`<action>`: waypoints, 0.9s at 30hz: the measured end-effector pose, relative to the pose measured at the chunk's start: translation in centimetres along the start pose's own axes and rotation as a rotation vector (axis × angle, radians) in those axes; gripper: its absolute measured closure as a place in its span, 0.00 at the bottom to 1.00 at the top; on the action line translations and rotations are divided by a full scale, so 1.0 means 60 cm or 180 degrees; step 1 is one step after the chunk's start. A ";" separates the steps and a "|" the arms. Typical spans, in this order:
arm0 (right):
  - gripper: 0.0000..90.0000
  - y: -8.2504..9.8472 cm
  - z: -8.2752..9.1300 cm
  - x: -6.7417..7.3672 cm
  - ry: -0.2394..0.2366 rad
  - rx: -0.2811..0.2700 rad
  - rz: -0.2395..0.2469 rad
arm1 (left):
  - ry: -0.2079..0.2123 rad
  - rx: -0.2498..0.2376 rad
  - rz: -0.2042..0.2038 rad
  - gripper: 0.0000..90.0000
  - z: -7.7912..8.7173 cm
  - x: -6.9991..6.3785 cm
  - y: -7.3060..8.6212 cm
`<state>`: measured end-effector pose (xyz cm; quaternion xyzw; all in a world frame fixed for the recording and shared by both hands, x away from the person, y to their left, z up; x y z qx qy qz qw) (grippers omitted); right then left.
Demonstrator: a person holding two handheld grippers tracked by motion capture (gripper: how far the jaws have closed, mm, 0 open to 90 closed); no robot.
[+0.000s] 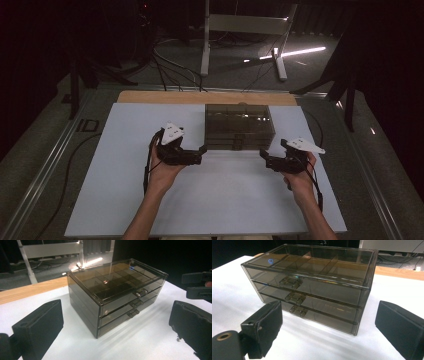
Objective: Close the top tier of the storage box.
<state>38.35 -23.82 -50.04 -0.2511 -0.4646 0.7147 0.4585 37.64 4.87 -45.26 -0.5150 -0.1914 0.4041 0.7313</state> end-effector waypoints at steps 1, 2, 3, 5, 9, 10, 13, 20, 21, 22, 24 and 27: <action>0.05 0.000 0.004 0.000 -0.0005 -0.0013 0.0009 | -0.0037 -0.0021 -0.0009 0.01 0.008 0.004 0.000; 0.05 0.001 0.006 0.001 -0.0009 -0.0009 0.0004 | -0.0063 -0.0033 -0.0005 0.01 0.011 0.006 0.000; 0.05 0.001 0.006 0.001 -0.0009 -0.0009 0.0004 | -0.0063 -0.0033 -0.0005 0.01 0.011 0.006 0.000; 0.05 0.002 0.012 0.001 -0.0012 -0.0034 0.0010 | -0.0103 -0.0040 -0.0024 0.01 0.020 0.011 0.002; 0.04 0.004 0.023 -0.001 0.0016 -0.0084 0.0008 | -0.0200 -0.0058 -0.0024 0.01 0.042 0.025 0.010; 0.04 0.006 0.029 -0.002 0.0025 -0.0112 0.0005 | -0.0250 -0.0068 -0.0052 0.01 0.054 0.032 0.014; 0.04 0.008 0.033 -0.002 0.0039 -0.0130 0.0009 | -0.0282 -0.0092 -0.0046 0.01 0.067 0.040 0.017; 0.04 0.022 0.051 -0.003 0.0094 -0.0173 0.0018 | -0.0434 -0.0168 -0.0004 0.01 0.117 0.071 0.038; 0.04 0.024 0.053 -0.005 0.0099 -0.0174 0.0019 | -0.0464 -0.0177 -0.0009 0.01 0.123 0.074 0.042; 0.04 0.025 0.055 -0.006 0.0108 -0.0182 0.0012 | -0.0486 -0.0187 -0.0030 0.01 0.129 0.076 0.047; 0.04 0.027 0.060 -0.008 0.0123 -0.0200 -0.0004 | -0.0539 -0.0214 -0.0011 0.01 0.141 0.082 0.055; 0.04 0.028 0.068 -0.009 0.0144 -0.0238 -0.0011 | -0.0574 -0.0228 0.0003 0.01 0.151 0.088 0.064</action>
Point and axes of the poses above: each handheld gripper's, and its own axes: z roughly backward along the jaws, y roughly out of its underside, x roughly to its left, the point moved 8 cm from there along -z, roughly forward along the jaws, and after that the axes turned 2 degrees about z, right-handed, at the moved point
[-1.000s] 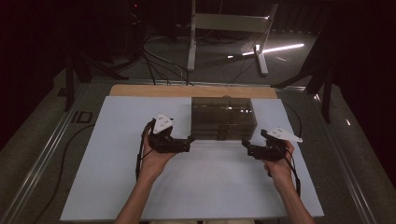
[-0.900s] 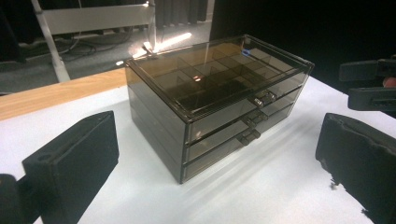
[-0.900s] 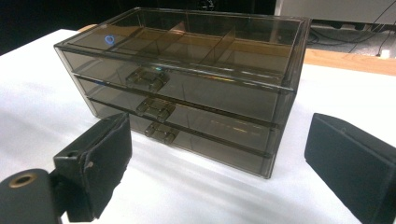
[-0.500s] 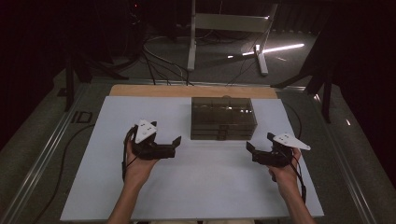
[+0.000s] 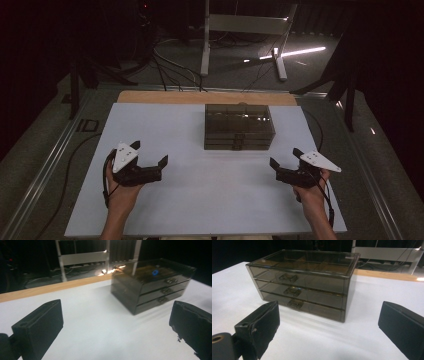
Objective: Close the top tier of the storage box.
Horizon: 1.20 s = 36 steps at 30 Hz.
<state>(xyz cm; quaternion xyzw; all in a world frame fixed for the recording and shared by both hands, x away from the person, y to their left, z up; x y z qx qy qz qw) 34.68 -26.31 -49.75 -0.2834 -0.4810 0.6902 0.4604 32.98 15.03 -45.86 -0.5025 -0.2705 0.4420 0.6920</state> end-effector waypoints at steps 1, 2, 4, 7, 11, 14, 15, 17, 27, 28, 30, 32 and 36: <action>0.05 0.000 0.003 -0.001 0.0022 -0.0015 0.0014 | -0.0067 0.0000 -0.0014 0.01 0.009 0.009 0.007; 0.05 0.000 0.003 -0.001 0.0022 -0.0015 0.0014 | -0.0067 0.0000 -0.0014 0.01 0.009 0.009 0.007; 0.04 0.001 0.012 -0.002 0.0049 -0.0055 0.0030 | -0.0133 -0.0020 -0.0021 0.01 0.023 0.020 0.014; 0.04 0.004 0.021 -0.003 0.0067 -0.0085 0.0015 | -0.0200 -0.0074 -0.0002 0.01 0.036 0.031 0.018; 0.05 0.007 0.031 -0.004 0.0083 -0.0138 0.0007 | -0.0249 -0.0149 -0.0002 0.01 0.050 0.040 0.022; 0.05 0.008 0.034 -0.004 0.0083 -0.0156 0.0001 | -0.0265 -0.0168 -0.0004 0.01 0.054 0.042 0.025; 0.05 0.010 0.036 -0.003 0.0091 -0.0165 0.0006 | -0.0279 -0.0184 -0.0002 0.01 0.058 0.044 0.027; 0.05 0.011 0.039 -0.001 0.0083 -0.0188 0.0025 | -0.0298 -0.0177 -0.0010 0.01 0.061 0.047 0.029; 0.05 0.012 0.050 0.003 0.0077 -0.0252 0.0009 | -0.0383 -0.0221 0.0009 0.01 0.074 0.059 0.036; 0.05 0.012 0.050 0.003 0.0077 -0.0252 0.0009 | -0.0383 -0.0221 0.0009 0.01 0.074 0.059 0.036; 0.05 0.013 0.053 0.004 0.0072 -0.0264 -0.0009 | -0.0402 -0.0217 0.0020 0.01 0.076 0.064 0.038; 0.05 0.013 0.053 0.003 0.0083 -0.0266 0.0000 | -0.0411 -0.0220 0.0024 0.01 0.077 0.066 0.039; 0.05 0.019 0.053 0.002 0.0098 -0.0232 0.0032 | -0.0419 -0.0257 0.0060 0.01 0.080 0.072 0.040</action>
Point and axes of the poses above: each handheld gripper's, and its own axes: z roughly backward along the jaws, y roughly out of its underside, x roughly to its left, the point moved 8 cm from there along -z, roughly forward along the jaws, and after that the axes turned 2 degrees about z, right-handed, at the moved point
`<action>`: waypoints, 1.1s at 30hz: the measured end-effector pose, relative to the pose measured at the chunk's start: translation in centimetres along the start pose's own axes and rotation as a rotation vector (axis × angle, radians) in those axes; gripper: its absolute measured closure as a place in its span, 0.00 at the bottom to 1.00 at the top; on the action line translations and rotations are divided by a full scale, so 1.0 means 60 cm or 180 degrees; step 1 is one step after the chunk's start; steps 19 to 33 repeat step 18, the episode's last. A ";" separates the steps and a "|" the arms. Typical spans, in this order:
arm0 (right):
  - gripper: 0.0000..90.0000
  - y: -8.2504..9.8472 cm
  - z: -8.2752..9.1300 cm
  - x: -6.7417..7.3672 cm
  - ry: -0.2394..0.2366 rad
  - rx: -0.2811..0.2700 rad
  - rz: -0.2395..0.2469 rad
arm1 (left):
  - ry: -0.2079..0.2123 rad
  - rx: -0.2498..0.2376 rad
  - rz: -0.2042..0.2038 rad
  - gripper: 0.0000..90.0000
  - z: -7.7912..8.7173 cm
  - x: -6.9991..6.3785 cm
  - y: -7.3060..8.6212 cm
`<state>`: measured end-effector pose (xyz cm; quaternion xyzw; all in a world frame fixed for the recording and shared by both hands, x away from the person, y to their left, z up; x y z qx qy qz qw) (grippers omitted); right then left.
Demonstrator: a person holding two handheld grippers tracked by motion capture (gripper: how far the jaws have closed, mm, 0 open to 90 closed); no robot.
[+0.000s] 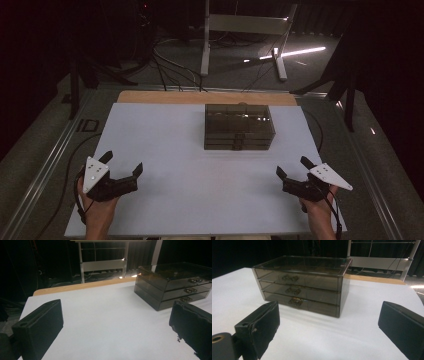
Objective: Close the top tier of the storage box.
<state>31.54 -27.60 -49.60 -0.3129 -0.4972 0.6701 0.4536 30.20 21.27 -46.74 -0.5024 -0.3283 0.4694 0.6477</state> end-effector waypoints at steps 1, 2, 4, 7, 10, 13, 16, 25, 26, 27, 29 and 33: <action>0.05 0.001 0.000 0.001 -0.0009 0.0007 0.0011 | -0.0006 -0.0005 0.0002 0.01 0.000 0.001 0.000; 0.05 0.002 -0.001 0.002 -0.0014 0.0012 0.0008 | -0.0010 -0.0012 0.0007 0.01 0.000 0.002 0.000; 0.05 0.004 -0.002 0.004 -0.0003 0.0029 0.0039 | -0.0024 -0.0016 0.0028 0.01 0.000 0.004 0.002; 0.05 0.006 -0.004 0.006 0.0002 0.0058 0.0066 | -0.0068 -0.0002 0.0038 0.01 0.000 0.008 0.005; 0.05 0.007 -0.005 0.006 0.0010 0.0057 0.0048 | -0.0099 -0.0008 0.0047 0.01 0.001 0.013 0.006; 0.05 0.010 -0.006 0.008 0.0002 0.0080 0.0033 | -0.0146 -0.0027 0.0090 0.01 0.003 0.021 0.006; 0.05 0.012 -0.007 0.010 0.0009 0.0097 0.0023 | -0.0173 -0.0020 0.0108 0.01 0.003 0.023 0.008; 0.05 0.013 -0.008 0.012 0.0009 0.0106 0.0030 | -0.0172 -0.0022 0.0104 0.01 0.002 0.023 0.008; 0.05 0.013 -0.008 0.012 0.0009 0.0106 0.0030 | -0.0172 -0.0022 0.0104 0.01 0.002 0.023 0.008; 0.05 0.013 -0.008 0.012 0.0009 0.0106 0.0030 | -0.0172 -0.0022 0.0104 0.01 0.002 0.023 0.008; 0.05 0.013 -0.008 0.012 0.0009 0.0106 0.0030 | -0.0172 -0.0022 0.0104 0.01 0.002 0.023 0.008; 0.05 0.013 -0.008 0.012 0.0009 0.0106 0.0030 | -0.0172 -0.0022 0.0104 0.01 0.002 0.023 0.008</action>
Point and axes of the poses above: each handheld gripper's, and its own axes: z roughly backward along the jaws, y roughly out of its underside, x roughly to its left, the point moved 8 cm from there along -z, roughly forward along the jaws, and after that the axes turned 2 degrees about z, right-handed, at the moved point
